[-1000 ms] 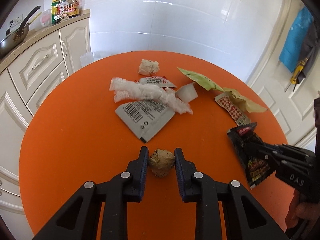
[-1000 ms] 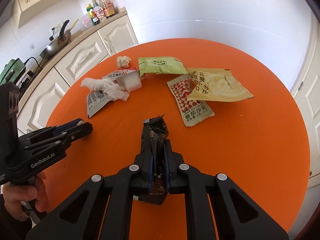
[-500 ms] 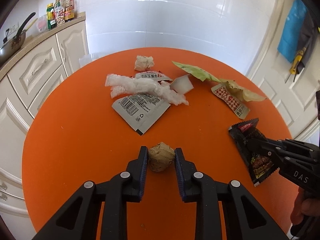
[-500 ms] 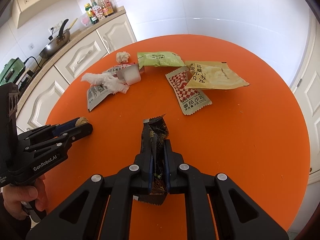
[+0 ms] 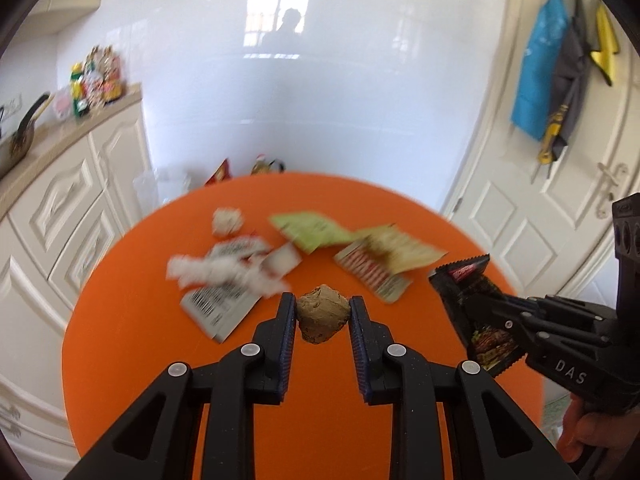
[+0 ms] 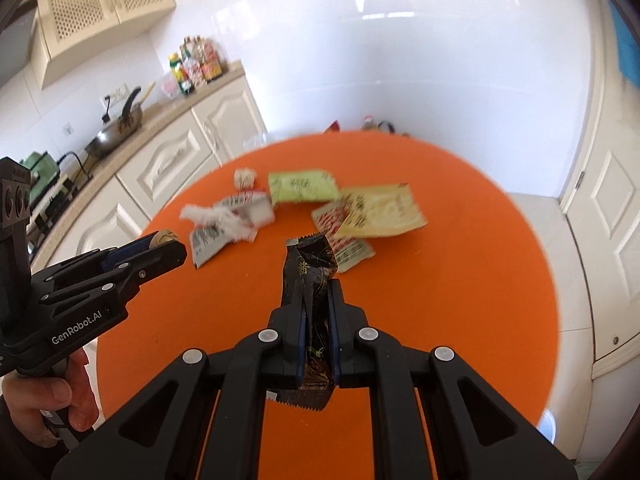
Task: Collect trash
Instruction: 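Carry the wrapper and round snack to the blue bin and open both tools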
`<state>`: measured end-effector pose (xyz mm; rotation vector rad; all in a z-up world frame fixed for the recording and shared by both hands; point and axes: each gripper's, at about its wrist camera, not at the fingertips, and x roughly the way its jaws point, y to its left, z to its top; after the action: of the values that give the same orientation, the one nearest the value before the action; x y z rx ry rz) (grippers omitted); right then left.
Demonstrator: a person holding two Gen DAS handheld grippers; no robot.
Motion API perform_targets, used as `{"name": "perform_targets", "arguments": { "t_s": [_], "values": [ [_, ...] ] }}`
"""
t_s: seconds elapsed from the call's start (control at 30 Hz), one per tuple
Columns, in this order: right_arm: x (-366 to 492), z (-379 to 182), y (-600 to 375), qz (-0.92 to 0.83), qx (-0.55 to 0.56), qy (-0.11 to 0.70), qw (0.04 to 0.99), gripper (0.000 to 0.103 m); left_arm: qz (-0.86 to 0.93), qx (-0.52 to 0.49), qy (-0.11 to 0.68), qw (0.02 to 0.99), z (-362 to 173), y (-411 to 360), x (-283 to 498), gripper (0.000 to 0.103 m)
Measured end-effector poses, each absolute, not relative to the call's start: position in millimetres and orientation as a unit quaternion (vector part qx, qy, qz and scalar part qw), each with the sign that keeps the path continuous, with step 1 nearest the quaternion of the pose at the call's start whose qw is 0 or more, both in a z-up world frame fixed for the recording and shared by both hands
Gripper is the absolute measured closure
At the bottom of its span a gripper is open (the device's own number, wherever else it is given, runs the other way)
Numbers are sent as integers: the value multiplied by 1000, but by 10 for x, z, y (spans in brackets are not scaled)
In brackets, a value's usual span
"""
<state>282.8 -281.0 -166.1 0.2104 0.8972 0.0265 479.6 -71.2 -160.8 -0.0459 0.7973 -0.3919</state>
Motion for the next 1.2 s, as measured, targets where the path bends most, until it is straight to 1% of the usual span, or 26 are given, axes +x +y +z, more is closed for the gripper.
{"name": "perform_targets", "arguments": {
  "t_s": [0.17, 0.37, 0.53, 0.67, 0.87, 1.07, 1.2],
  "values": [
    [2588, -1382, -3055, -14, 107, 405, 908, 95, -222, -7, 352, 909, -1341, -1008, 4635, 81],
    [2149, -1026, -3478, -72, 108, 370, 920, 95, -273, 5, 332, 903, -1132, -1463, 4422, 81],
    [1659, -845, -3940, -141, 117, 349, 919, 95, -321, 17, 322, 890, -1025, -1920, 4296, 81],
    [1239, -825, -4299, -197, 129, 347, 908, 95, -366, 29, 323, 872, -1024, -2367, 4198, 81],
    [606, -1037, -4857, -279, 162, 362, 874, 95, -435, 57, 352, 827, -1221, -3066, 4031, 81],
    [172, -1569, -5383, -333, 215, 394, 829, 95, -484, 87, 405, 771, -1609, -3772, 3885, 81],
    [-28, -2021, -5721, -353, 259, 417, 797, 95, -501, 107, 445, 734, -1915, -4186, 3803, 81]
  ]
}}
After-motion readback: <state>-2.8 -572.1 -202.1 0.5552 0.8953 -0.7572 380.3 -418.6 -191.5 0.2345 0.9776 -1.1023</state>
